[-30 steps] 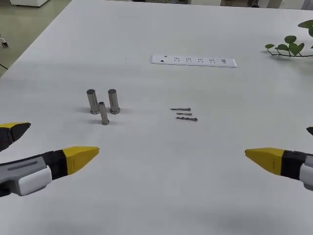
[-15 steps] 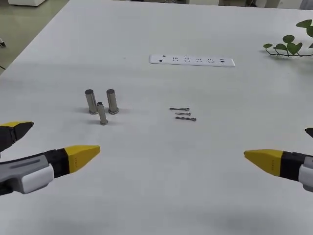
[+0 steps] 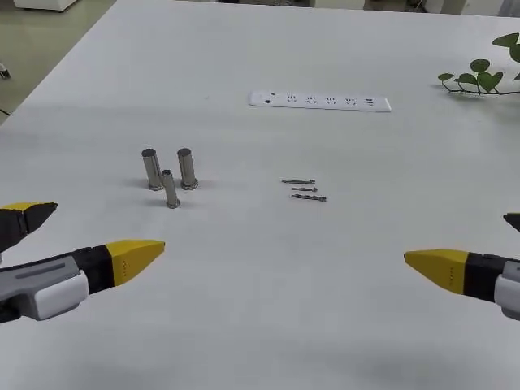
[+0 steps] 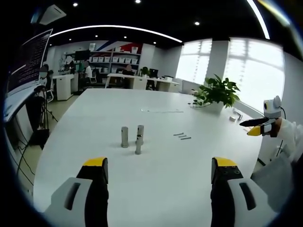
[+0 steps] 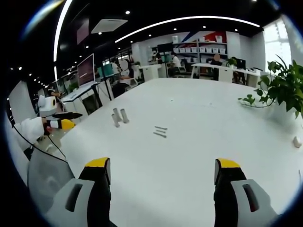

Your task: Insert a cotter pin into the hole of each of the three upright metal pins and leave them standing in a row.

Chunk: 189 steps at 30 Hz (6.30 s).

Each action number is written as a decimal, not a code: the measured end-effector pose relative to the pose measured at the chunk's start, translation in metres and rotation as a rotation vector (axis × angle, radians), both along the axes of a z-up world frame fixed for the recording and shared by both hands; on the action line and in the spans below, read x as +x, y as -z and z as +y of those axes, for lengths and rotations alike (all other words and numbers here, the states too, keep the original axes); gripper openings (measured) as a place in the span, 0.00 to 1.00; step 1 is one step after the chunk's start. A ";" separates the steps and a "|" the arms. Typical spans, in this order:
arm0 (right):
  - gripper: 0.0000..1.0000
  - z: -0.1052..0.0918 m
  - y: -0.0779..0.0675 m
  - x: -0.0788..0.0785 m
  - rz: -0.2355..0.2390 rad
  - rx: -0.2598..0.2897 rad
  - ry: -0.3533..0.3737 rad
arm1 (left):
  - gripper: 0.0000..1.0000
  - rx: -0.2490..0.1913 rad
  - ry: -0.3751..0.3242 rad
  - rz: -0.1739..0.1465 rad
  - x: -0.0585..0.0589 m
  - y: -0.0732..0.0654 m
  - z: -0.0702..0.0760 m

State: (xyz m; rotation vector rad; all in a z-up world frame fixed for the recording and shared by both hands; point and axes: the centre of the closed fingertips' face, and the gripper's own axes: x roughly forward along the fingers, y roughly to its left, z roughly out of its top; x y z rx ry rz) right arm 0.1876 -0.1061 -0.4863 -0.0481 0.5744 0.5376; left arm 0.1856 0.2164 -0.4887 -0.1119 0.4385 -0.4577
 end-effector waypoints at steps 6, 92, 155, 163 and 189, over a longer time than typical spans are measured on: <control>0.88 0.000 0.000 -0.001 0.000 0.003 -0.001 | 0.85 -0.002 0.006 0.001 0.001 0.002 -0.001; 0.82 -0.029 0.008 -0.006 0.037 0.013 0.087 | 0.34 0.098 0.101 -0.001 0.114 0.036 -0.015; 0.81 -0.035 0.014 -0.006 0.058 0.009 0.126 | 0.05 0.084 0.191 -0.033 0.110 0.049 -0.048; 0.81 -0.030 0.012 -0.008 0.049 0.017 0.113 | 0.05 0.041 0.253 -0.079 0.093 0.029 -0.072; 0.81 -0.027 0.010 -0.015 0.038 0.028 0.109 | 0.05 0.115 0.441 -0.067 0.053 0.046 -0.130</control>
